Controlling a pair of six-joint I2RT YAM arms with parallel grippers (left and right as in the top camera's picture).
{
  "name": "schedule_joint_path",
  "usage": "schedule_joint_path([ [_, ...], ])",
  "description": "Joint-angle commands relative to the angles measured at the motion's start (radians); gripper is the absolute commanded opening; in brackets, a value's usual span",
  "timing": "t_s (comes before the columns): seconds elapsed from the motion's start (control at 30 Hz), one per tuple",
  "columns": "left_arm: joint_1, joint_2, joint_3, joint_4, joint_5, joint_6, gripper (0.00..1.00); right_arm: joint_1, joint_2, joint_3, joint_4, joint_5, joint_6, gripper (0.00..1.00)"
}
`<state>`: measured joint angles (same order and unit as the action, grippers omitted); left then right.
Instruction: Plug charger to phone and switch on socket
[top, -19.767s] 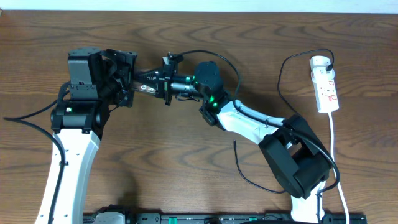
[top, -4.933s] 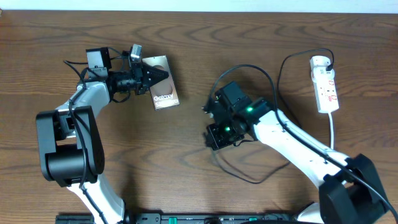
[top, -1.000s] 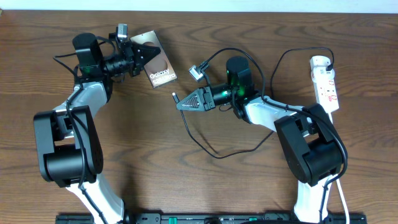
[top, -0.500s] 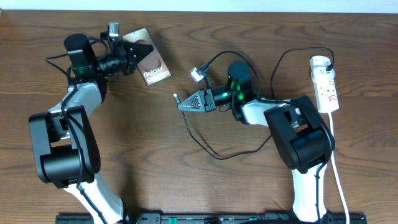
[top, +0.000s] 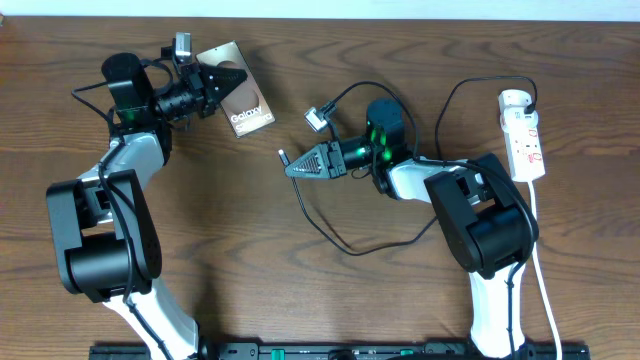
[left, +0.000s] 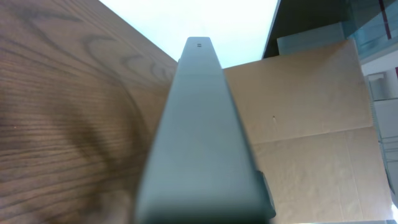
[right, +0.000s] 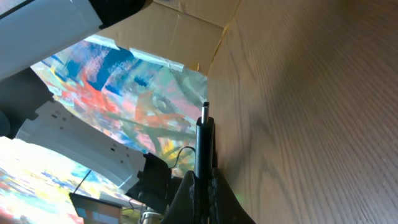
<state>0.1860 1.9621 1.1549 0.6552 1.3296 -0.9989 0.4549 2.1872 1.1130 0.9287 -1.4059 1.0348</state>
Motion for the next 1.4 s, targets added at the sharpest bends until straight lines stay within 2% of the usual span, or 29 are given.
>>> schedule_joint_path([
  [0.0,-0.002,-0.002,0.018,0.014,0.034,-0.009,0.07,0.01,0.01,0.047,0.003,-0.006,0.02,0.01],
  [0.33,-0.002,-0.002,0.018,0.029,0.034,-0.021,0.07,0.04,0.01,0.134,0.002,0.001,0.05,0.01],
  [1.37,-0.002,-0.002,0.018,0.029,0.016,-0.077,0.07,0.041,0.01,0.134,-0.011,0.024,0.05,0.01],
])
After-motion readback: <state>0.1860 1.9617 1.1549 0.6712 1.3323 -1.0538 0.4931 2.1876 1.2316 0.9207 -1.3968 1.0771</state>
